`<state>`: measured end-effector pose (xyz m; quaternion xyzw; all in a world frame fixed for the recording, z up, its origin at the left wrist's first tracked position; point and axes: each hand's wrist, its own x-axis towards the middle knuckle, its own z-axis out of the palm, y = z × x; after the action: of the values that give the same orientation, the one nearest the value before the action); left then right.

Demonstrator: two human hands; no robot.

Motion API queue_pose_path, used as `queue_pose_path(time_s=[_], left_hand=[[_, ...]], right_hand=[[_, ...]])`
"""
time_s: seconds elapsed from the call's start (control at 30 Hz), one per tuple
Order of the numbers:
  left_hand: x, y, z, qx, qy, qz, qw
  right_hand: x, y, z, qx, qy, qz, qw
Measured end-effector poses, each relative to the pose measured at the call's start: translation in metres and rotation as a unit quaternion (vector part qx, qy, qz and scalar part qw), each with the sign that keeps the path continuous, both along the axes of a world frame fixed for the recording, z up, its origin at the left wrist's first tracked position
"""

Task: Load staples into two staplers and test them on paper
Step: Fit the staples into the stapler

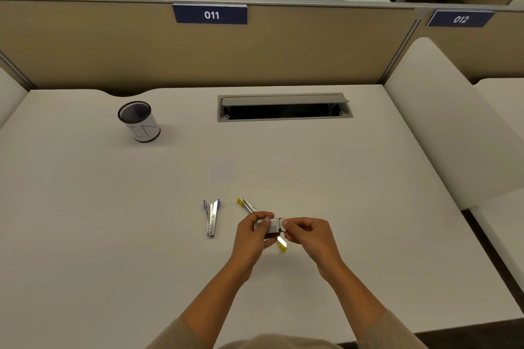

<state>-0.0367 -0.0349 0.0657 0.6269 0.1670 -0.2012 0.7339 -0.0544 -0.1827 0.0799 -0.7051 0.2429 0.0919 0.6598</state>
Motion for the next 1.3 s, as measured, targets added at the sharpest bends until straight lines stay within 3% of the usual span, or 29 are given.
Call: queue_pose_path(time_s=[0.4, 0.8, 1.2, 1.3], left_hand=[[-0.002, -0.003, 0.004, 0.005, -0.011, -0.014, 1.0], [-0.002, -0.013, 0.001, 0.074, -0.009, -0.066, 0.995], [0.029, -0.031, -0.005, 0.146, -0.002, -0.171, 0.974], [0.042, -0.034, -0.004, 0.184, 0.002, -0.19, 0.964]], right_hand=[[-0.003, 0.0, -0.008, 0.01, -0.015, 0.005, 1.0], [-0.001, 0.005, -0.011, 0.008, -0.038, -0.029, 0.999], [0.043, -0.03, -0.019, 0.031, 0.033, 0.068, 0.997], [0.069, -0.051, -0.032, -0.007, 0.044, 0.023, 0.999]])
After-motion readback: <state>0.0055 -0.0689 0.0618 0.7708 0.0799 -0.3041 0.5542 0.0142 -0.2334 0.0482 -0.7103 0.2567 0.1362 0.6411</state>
